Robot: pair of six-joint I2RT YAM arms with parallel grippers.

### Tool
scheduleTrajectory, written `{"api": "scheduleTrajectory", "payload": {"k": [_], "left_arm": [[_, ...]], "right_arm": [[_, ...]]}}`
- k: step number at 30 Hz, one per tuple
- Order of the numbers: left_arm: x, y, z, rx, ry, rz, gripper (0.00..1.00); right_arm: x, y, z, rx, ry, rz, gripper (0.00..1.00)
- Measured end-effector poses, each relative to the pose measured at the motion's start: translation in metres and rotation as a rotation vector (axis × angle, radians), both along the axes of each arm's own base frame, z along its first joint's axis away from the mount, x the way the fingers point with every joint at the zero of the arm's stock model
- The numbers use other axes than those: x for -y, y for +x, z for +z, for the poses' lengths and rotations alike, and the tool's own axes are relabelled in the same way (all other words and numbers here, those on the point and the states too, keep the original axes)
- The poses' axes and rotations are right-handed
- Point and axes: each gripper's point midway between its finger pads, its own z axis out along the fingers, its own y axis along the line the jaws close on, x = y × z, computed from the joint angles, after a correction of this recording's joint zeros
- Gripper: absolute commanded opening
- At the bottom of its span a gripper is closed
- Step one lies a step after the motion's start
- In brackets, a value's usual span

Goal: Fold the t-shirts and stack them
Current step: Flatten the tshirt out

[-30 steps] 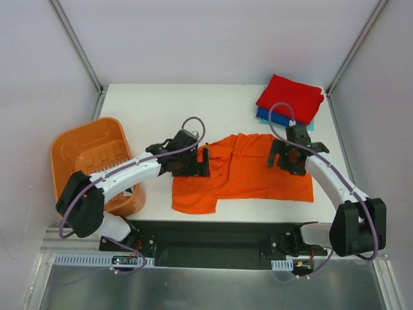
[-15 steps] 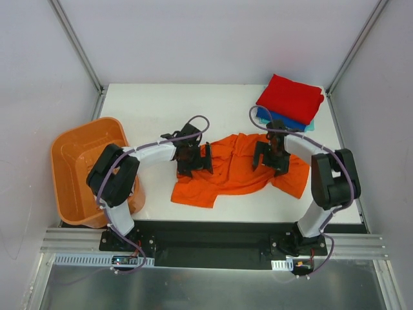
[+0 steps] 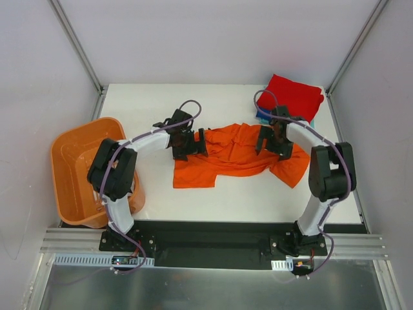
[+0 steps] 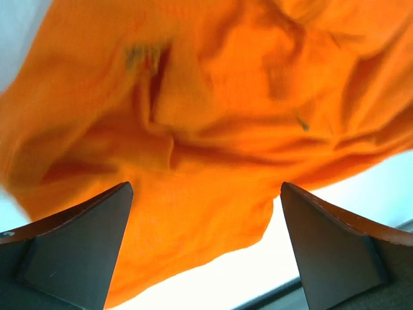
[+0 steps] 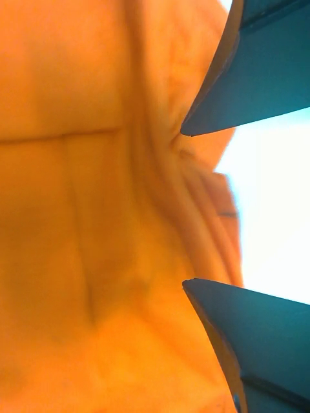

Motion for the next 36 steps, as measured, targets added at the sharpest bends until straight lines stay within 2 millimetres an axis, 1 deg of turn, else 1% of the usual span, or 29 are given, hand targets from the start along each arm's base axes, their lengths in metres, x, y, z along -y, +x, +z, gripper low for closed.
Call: {"api": "scheduleTrajectory", "payload": {"k": [3, 7, 9, 10, 11, 12, 14, 15, 17, 18, 21, 22, 23, 26, 27, 29, 30, 33, 36], "left_arm": [[-0.006, -0.019, 0.021, 0.040, -0.017, -0.004, 0.99], [-0.021, -0.063, 0.056, 0.124, -0.060, 0.017, 0.99], [-0.029, -0.082, 0.062, 0.140, -0.076, 0.042, 0.98], [-0.034, -0.091, 0.059, 0.134, -0.079, 0.056, 0.97], [-0.040, -0.100, 0.052, 0.116, -0.069, 0.075, 0.94], [-0.046, -0.106, 0.042, 0.093, -0.052, 0.099, 0.93], [-0.057, -0.118, 0.020, 0.036, -0.007, 0.137, 0.86], [-0.063, -0.126, 0.009, 0.000, 0.017, 0.158, 0.80], [-0.073, -0.135, -0.008, -0.055, 0.067, 0.194, 0.72], [-0.076, -0.136, -0.013, -0.069, 0.086, 0.210, 0.65], [-0.082, -0.132, -0.022, -0.083, 0.127, 0.255, 0.58], [-0.085, -0.130, -0.026, -0.088, 0.141, 0.272, 0.54], [-0.087, -0.129, -0.029, -0.099, 0.152, 0.289, 0.53], [-0.092, -0.116, -0.031, -0.105, 0.160, 0.344, 0.49], [-0.093, -0.112, -0.031, -0.107, 0.161, 0.359, 0.44], [-0.093, -0.107, -0.031, -0.109, 0.160, 0.371, 0.17], [-0.092, -0.105, -0.032, -0.109, 0.159, 0.373, 0.00], [-0.085, -0.100, -0.036, -0.122, 0.141, 0.352, 0.00], [-0.075, -0.097, -0.036, -0.119, 0.098, 0.311, 0.00]], "right_arm": [[0.006, -0.018, 0.023, 0.072, 0.000, -0.007, 0.97], [0.021, -0.058, 0.060, 0.229, 0.004, -0.060, 0.97], [0.029, -0.075, 0.070, 0.292, 0.003, -0.095, 0.97], [0.032, -0.082, 0.071, 0.311, 0.001, -0.112, 0.97], [0.038, -0.093, 0.070, 0.327, -0.007, -0.139, 0.97], [0.041, -0.099, 0.068, 0.329, -0.013, -0.155, 0.97], [0.050, -0.112, 0.062, 0.342, -0.028, -0.199, 0.97], [0.056, -0.123, 0.058, 0.349, -0.041, -0.224, 0.97], [0.061, -0.129, 0.058, 0.363, -0.051, -0.241, 0.97], [0.065, -0.133, 0.060, 0.375, -0.058, -0.249, 0.97], [0.073, -0.137, 0.071, 0.426, -0.078, -0.272, 0.97], [0.075, -0.138, 0.073, 0.436, -0.084, -0.277, 0.97], [0.077, -0.139, 0.074, 0.438, -0.090, -0.281, 0.97], [0.080, -0.144, 0.071, 0.422, -0.106, -0.287, 0.97], [0.081, -0.145, 0.070, 0.414, -0.110, -0.287, 0.97], [0.082, -0.147, 0.069, 0.406, -0.116, -0.288, 0.97], [0.083, -0.148, 0.068, 0.402, -0.119, -0.290, 0.97], [0.085, -0.151, 0.064, 0.375, -0.128, -0.310, 0.97], [0.097, -0.158, 0.055, 0.324, -0.144, -0.391, 0.97]]}}
